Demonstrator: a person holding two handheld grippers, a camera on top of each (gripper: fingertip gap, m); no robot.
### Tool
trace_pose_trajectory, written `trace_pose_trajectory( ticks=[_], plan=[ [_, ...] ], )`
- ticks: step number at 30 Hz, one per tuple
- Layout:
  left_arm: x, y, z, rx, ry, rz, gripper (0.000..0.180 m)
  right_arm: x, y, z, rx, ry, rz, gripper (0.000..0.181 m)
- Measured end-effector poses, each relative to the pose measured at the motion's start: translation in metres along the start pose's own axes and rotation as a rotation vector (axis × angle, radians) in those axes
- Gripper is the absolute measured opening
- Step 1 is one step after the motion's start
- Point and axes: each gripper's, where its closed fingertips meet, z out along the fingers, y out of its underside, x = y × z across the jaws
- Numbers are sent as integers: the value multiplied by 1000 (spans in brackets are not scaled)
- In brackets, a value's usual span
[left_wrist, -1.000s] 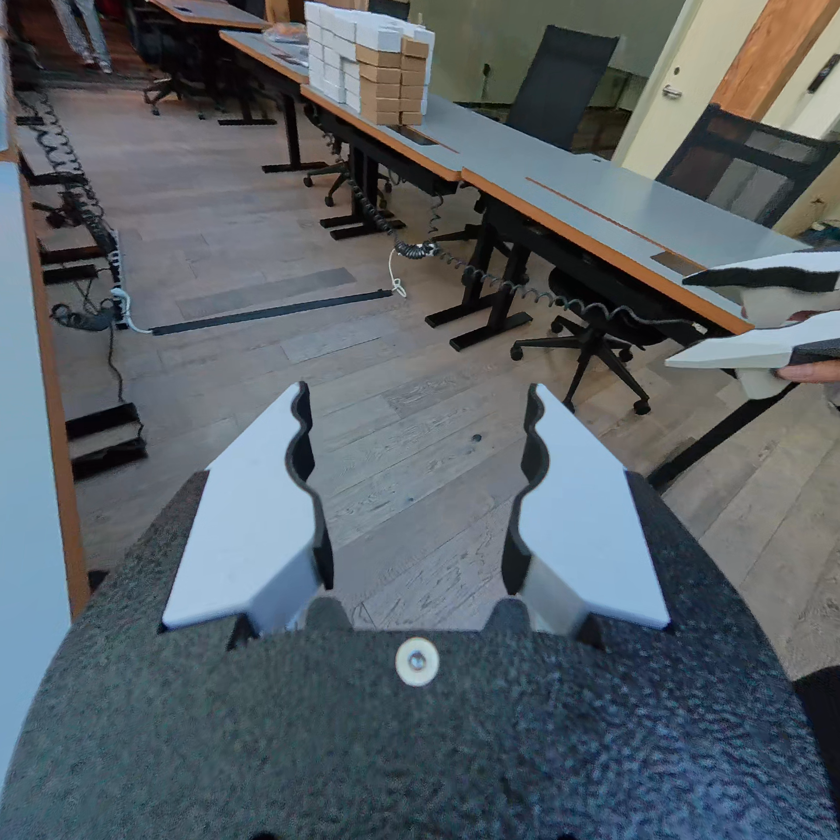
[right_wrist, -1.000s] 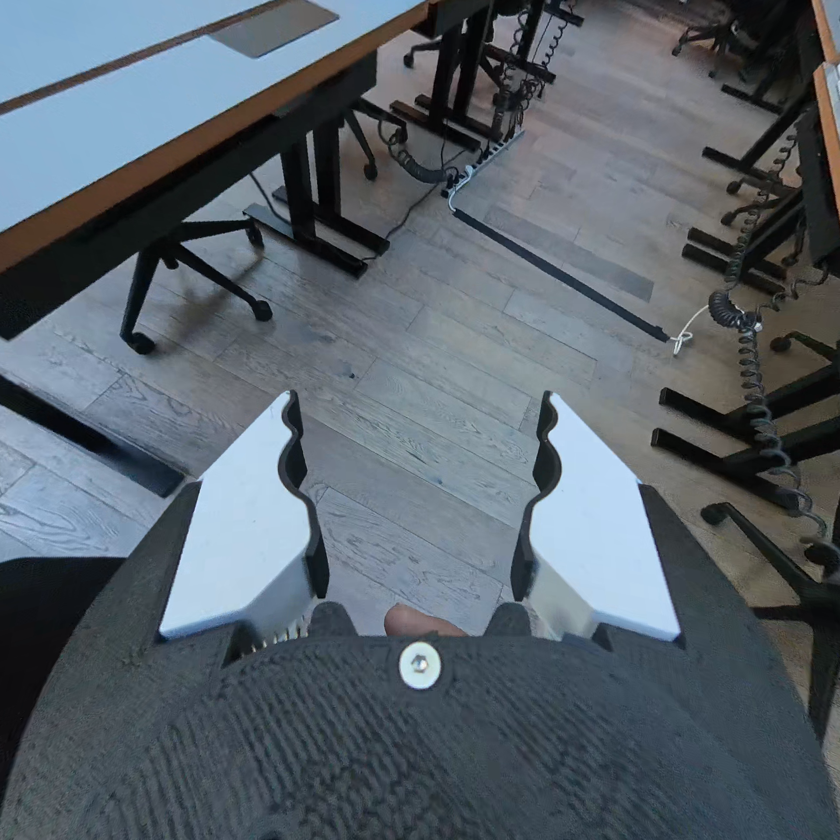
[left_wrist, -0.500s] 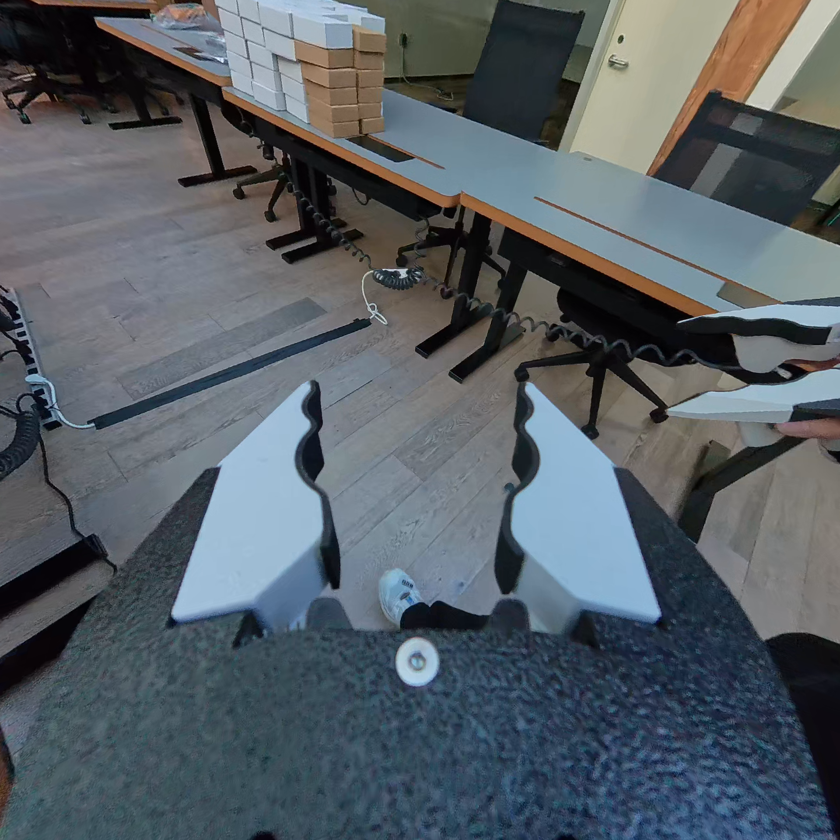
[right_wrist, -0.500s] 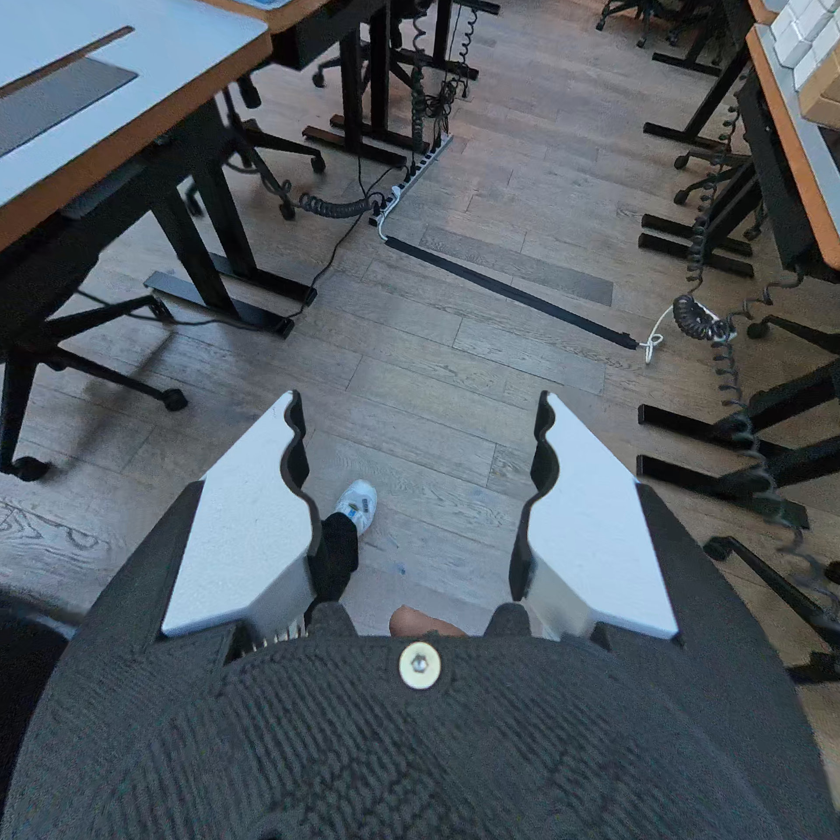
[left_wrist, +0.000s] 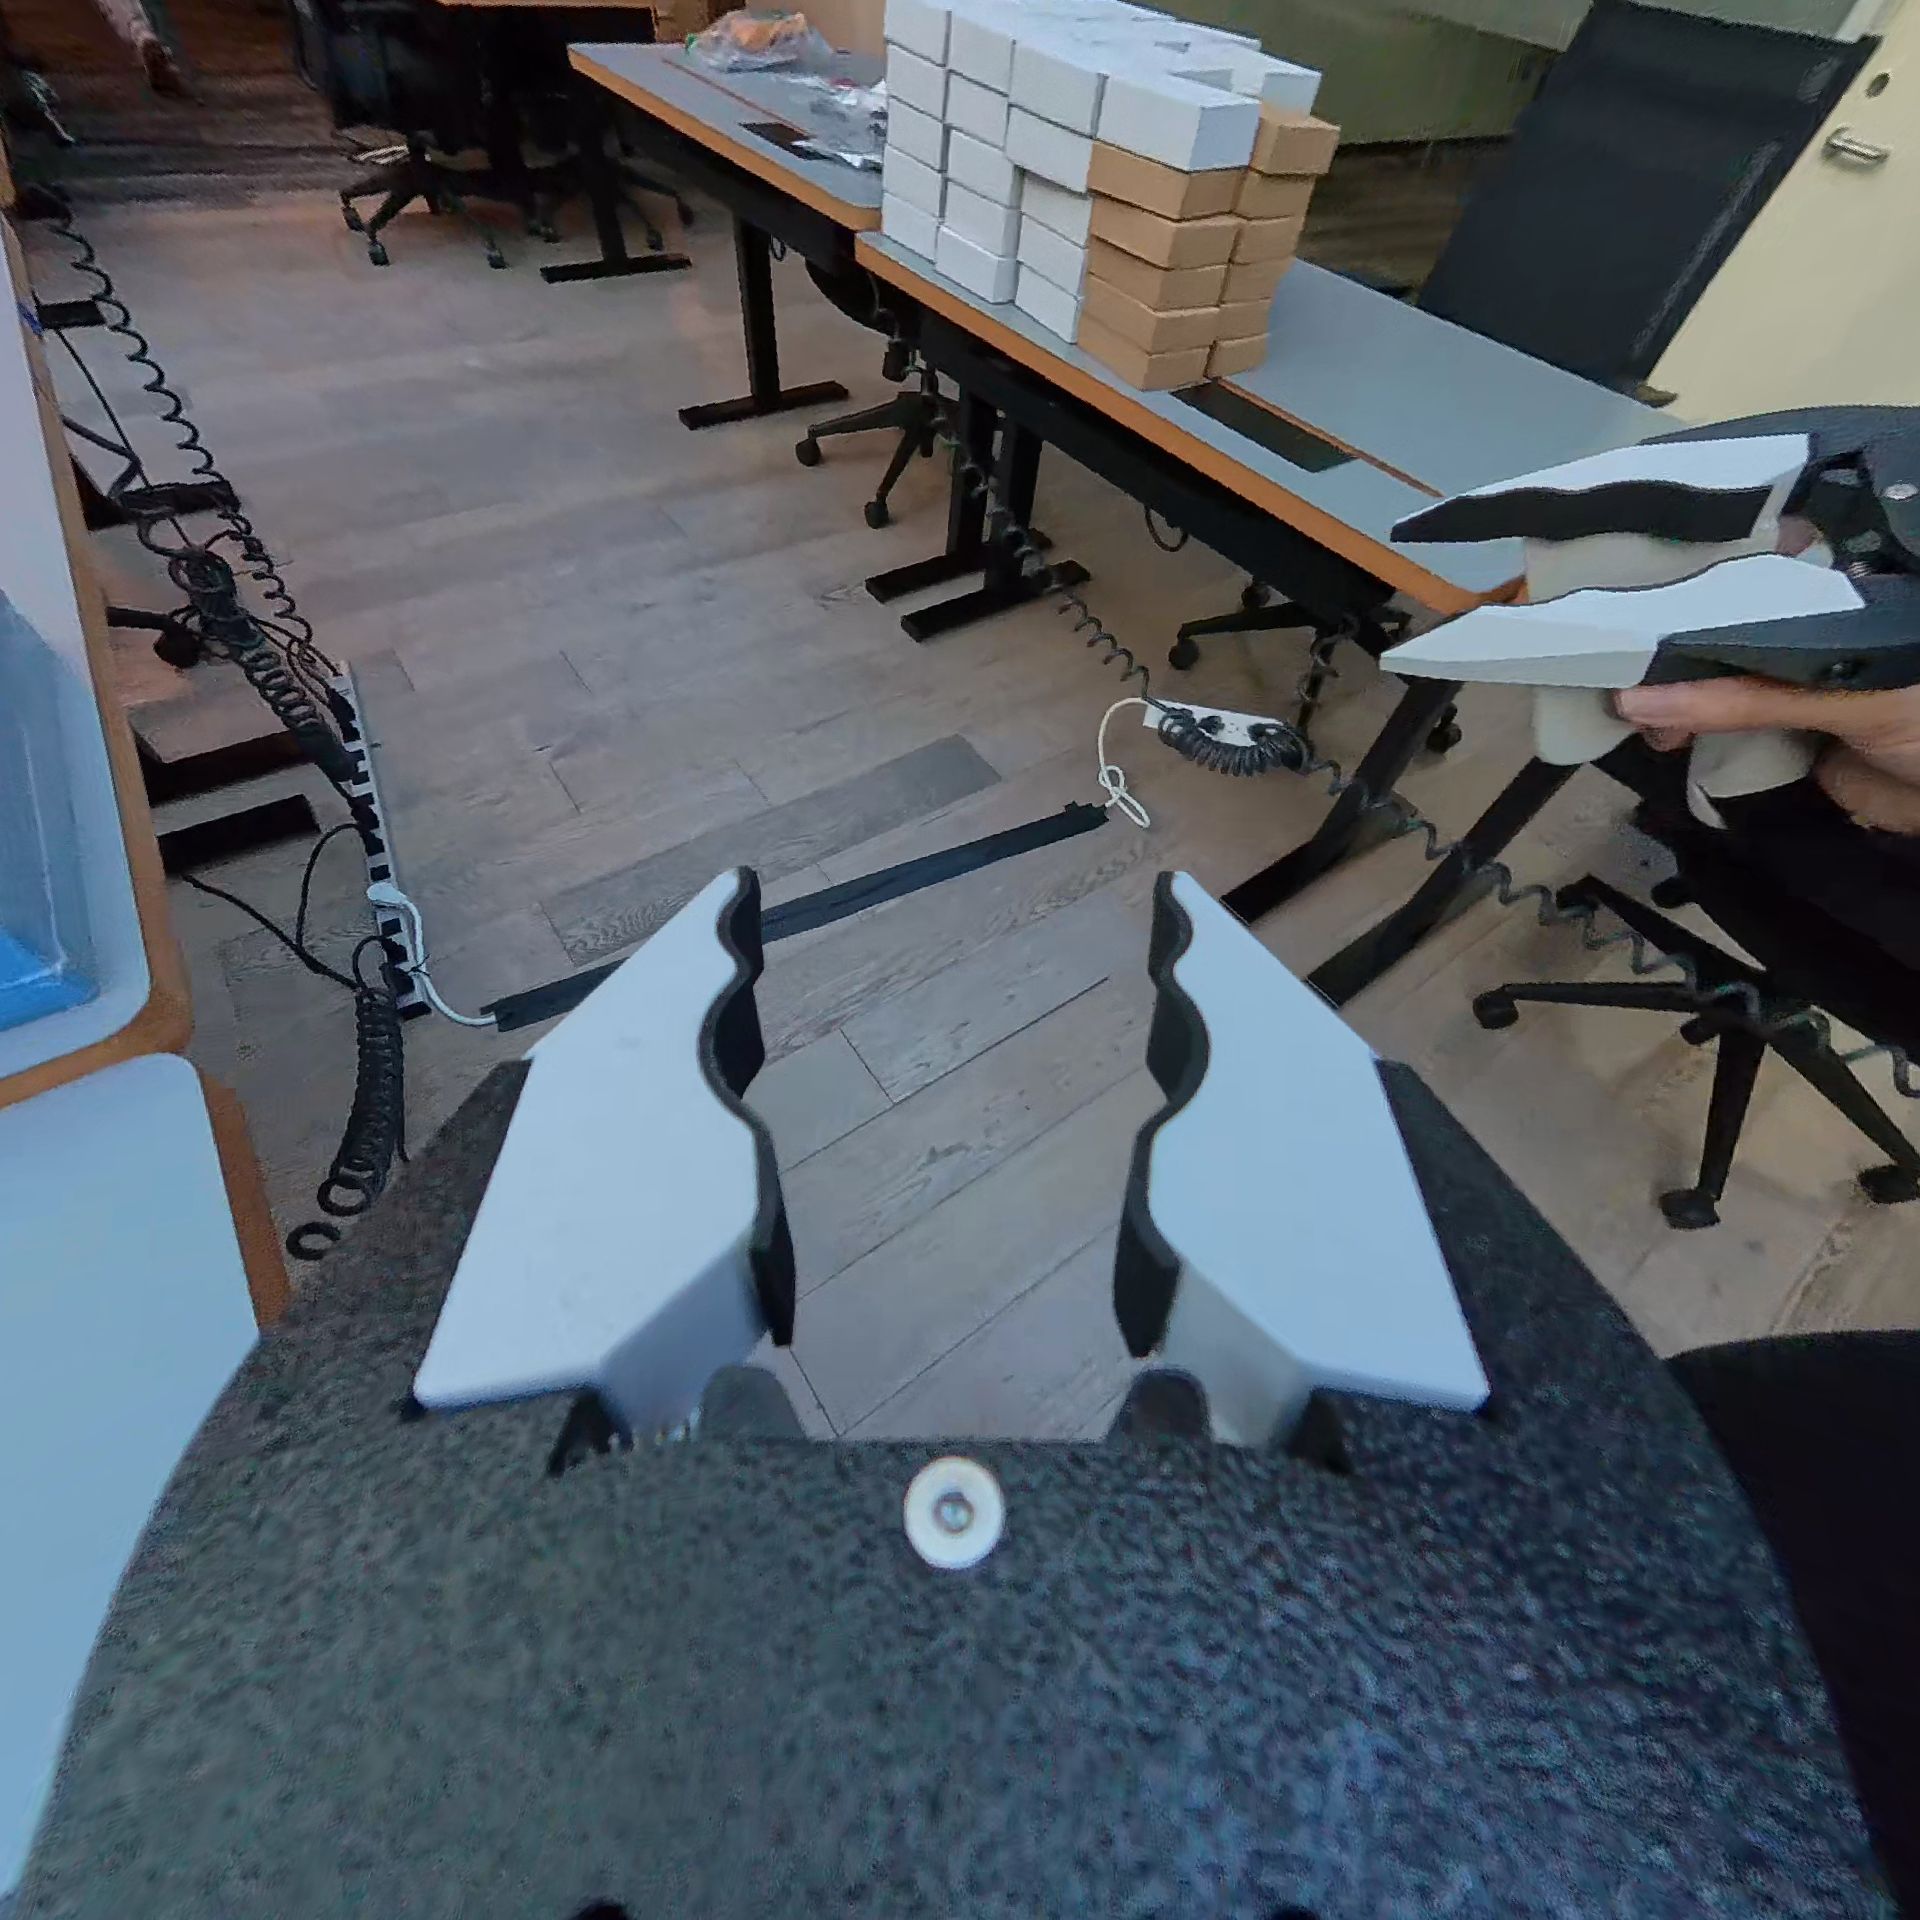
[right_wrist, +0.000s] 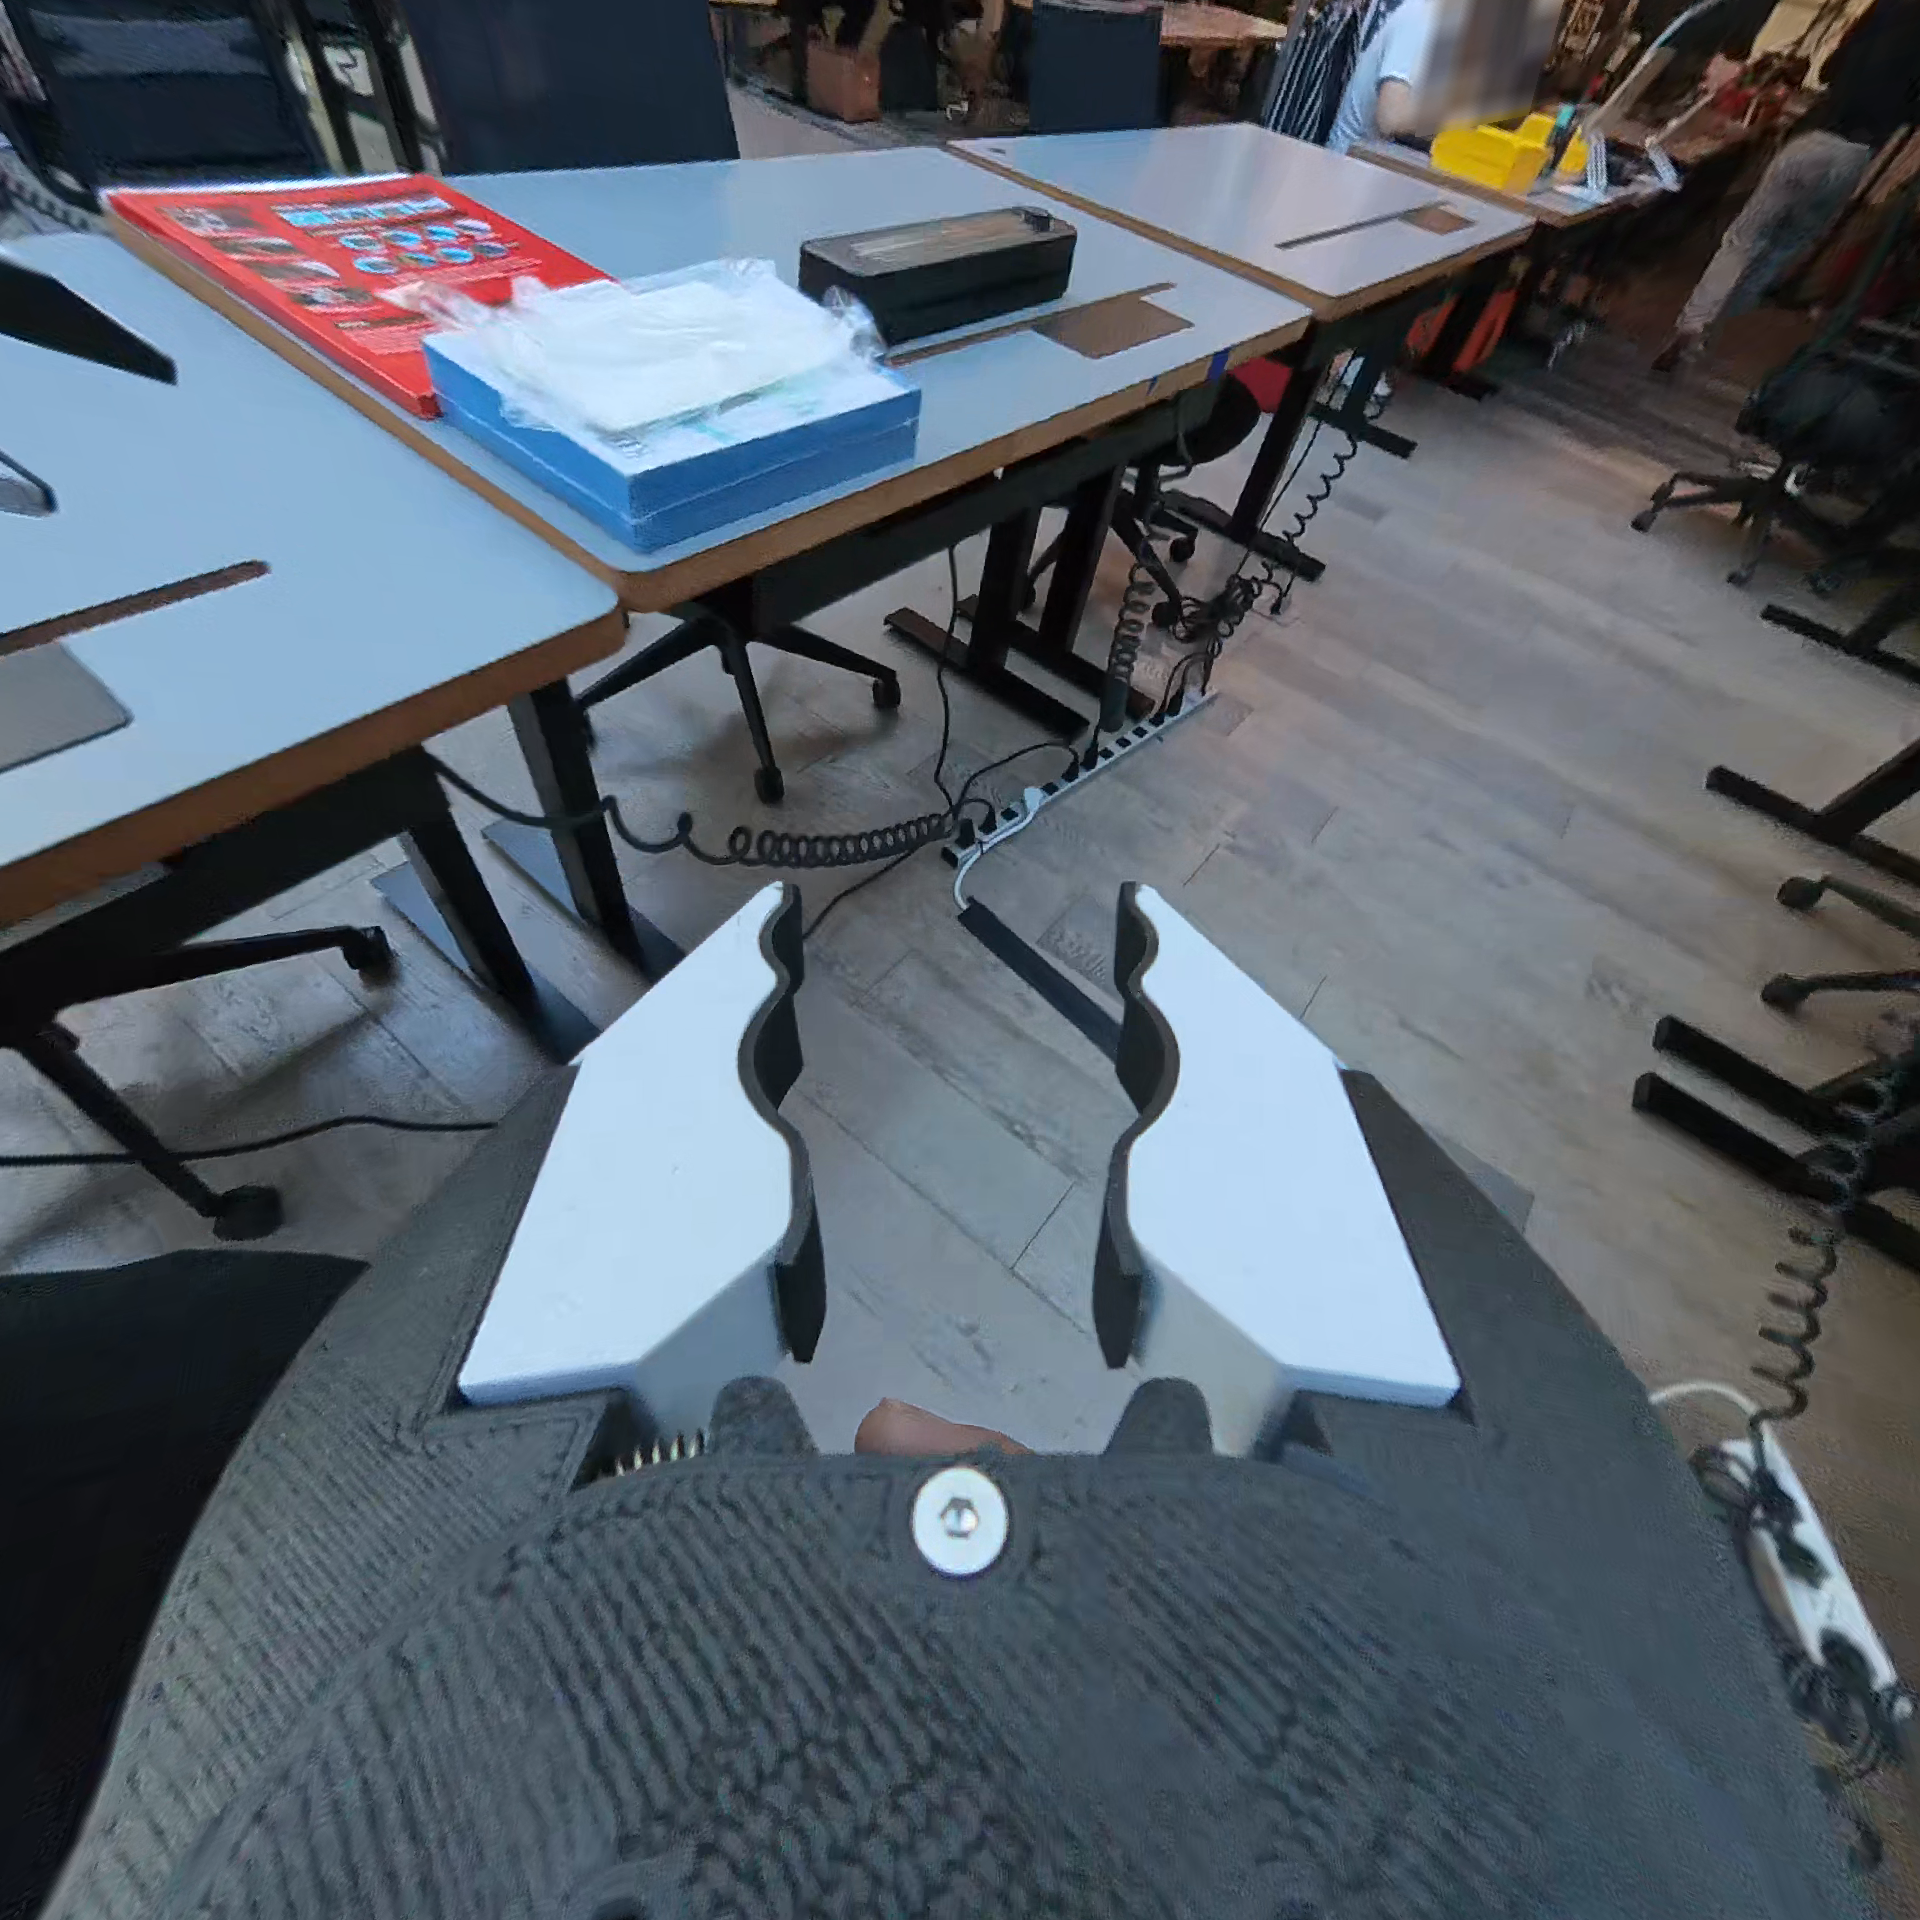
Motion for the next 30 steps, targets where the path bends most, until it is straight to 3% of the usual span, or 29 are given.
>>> trace_pose_trajectory(
  ticks=[1, 9, 13, 20, 30],
  plan=[
    [-16, -7, 17, 3, -1, -15, 73, 12, -8, 22, 1, -1, -20, 58],
    [-149, -66, 191, -2, 73, 59, 76, 131, -38, 205, -62, -65, -139, 33],
    [-223, -128, 287, 7, 135, 46, 75, 218, -51, 279, -125, 2, -17, 0],
    [-306, -243, 474, 26, 291, 29, 68, 357, -78, 379, -96, 228, 133, 0],
    [-428, -315, 718, -2, 315, 93, 74, 550, -26, 558, -173, 413, 333, 64]
  ],
)
